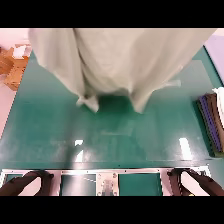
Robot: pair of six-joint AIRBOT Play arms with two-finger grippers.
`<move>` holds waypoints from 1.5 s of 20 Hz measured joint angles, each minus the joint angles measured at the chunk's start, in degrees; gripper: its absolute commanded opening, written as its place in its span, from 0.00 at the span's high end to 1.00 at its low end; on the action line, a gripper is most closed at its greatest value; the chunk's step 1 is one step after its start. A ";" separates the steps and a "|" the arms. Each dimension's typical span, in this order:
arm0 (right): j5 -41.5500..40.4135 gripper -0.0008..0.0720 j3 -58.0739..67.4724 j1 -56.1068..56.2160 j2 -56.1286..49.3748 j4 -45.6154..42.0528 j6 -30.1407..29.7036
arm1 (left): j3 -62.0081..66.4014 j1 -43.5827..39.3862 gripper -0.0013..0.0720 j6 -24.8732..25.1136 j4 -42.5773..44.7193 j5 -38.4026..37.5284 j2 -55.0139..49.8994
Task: Fold the shirts.
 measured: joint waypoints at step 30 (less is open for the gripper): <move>-7.10 0.97 -29.14 5.64 -36.11 -6.82 -0.61 | 8.04 -2.60 0.15 -10.97 10.97 -12.24 -52.30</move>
